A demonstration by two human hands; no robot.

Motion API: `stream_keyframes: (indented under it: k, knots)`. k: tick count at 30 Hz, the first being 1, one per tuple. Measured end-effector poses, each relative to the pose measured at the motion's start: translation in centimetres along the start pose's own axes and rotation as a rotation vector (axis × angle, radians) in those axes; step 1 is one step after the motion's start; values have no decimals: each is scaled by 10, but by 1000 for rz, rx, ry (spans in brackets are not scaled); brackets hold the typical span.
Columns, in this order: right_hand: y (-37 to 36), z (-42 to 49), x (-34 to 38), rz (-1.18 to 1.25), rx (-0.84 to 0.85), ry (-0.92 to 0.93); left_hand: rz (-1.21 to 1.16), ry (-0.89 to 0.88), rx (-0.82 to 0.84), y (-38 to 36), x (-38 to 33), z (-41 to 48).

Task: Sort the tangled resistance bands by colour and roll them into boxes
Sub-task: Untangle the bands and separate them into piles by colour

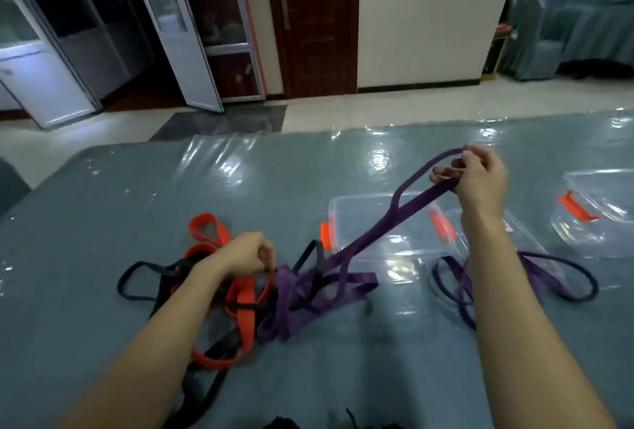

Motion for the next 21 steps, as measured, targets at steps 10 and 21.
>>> stream_keyframes:
  k: [10,21]
  knots:
    - [146,-67,-93,-147,-134,-252,-178,-23,-323,-146,-86,-41]
    - [206,-67,-58,219,-43,-211,307,-59,-191,-205,-177,-11]
Point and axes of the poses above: each hand's wrist, its own z-axis towards the middle knuckle, its own y-axis out of the back of the hand, x = y × z, the point moved 8 cm from there along z, towards the middle knuckle, and after that the axes turned 3 degrees about y, right-handed, at the moved point
